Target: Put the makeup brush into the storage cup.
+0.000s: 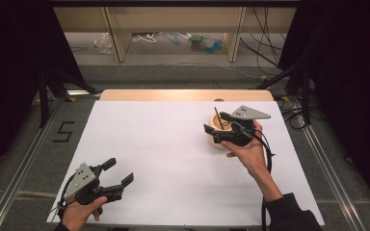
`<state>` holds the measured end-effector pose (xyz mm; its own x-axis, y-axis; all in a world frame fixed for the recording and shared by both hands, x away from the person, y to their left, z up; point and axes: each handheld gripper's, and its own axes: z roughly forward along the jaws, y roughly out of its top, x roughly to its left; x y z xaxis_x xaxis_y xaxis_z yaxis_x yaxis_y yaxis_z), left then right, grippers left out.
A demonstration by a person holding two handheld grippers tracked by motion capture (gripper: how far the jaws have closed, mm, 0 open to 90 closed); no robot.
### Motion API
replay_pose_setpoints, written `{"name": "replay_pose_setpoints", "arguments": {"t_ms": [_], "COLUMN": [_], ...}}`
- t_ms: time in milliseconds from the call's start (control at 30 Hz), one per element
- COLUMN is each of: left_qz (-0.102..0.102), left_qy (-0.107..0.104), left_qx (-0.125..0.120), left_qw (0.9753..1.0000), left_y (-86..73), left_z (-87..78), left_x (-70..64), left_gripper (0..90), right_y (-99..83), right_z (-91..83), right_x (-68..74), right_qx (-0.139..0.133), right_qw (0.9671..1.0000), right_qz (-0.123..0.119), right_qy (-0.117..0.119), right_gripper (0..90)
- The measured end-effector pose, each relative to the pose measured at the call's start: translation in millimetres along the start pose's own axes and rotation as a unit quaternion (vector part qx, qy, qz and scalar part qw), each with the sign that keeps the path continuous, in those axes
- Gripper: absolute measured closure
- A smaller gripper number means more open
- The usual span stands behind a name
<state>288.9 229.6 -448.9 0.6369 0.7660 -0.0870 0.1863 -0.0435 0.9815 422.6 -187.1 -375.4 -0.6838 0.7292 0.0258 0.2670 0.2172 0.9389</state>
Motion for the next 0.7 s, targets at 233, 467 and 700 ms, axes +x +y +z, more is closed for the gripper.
{"name": "replay_pose_setpoints", "arguments": {"t_ms": [233,467,700], "left_qz": [-0.001,-0.003,-0.002], "left_qy": [0.001,0.002,0.002], "left_qx": [0.001,0.002,0.003], "left_qw": [1.0,1.0,1.0], "left_y": [-0.2,-0.5,-0.6], "left_z": [0.0,0.1,0.1], "left_x": [-0.2,-0.5,-0.4], "left_gripper": [16.0,16.0,16.0], "right_y": [-2.0,-8.3,-13.1], "right_z": [-2.5,-5.9,-11.2], "right_x": [3.3,3.9,5.3], "right_qx": [-0.008,-0.005,-0.007], "right_qw": [1.0,1.0,1.0], "right_qz": [-0.003,-0.004,-0.003], "right_qy": [0.004,-0.001,-0.001], "right_gripper": [21.7,21.0,21.0]}}
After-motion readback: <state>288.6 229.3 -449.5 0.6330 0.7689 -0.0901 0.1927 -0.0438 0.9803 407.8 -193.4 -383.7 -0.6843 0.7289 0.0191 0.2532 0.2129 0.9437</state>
